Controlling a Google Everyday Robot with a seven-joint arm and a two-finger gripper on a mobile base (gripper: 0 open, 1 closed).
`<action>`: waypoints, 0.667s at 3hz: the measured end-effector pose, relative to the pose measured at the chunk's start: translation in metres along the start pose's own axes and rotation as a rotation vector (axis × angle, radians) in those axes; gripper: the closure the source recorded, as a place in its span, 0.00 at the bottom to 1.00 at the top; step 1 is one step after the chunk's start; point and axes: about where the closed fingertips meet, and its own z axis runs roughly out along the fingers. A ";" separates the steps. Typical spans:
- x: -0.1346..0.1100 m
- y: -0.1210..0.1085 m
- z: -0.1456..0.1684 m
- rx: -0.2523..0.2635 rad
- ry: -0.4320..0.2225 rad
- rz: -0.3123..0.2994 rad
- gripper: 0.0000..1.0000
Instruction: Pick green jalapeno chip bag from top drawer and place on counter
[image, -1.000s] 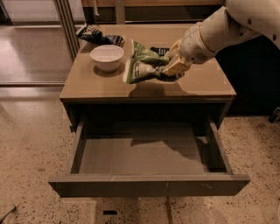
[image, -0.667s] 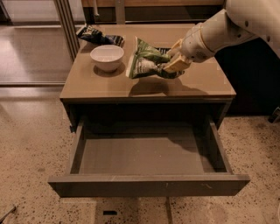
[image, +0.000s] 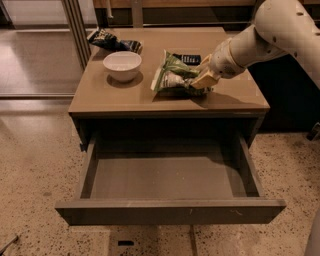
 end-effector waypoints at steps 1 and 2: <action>0.001 0.000 0.001 -0.001 0.001 0.002 0.83; 0.001 0.000 0.001 -0.001 0.001 0.002 0.58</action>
Offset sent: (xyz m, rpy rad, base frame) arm 0.0002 -0.0001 -0.0011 0.0003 0.0021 -0.0009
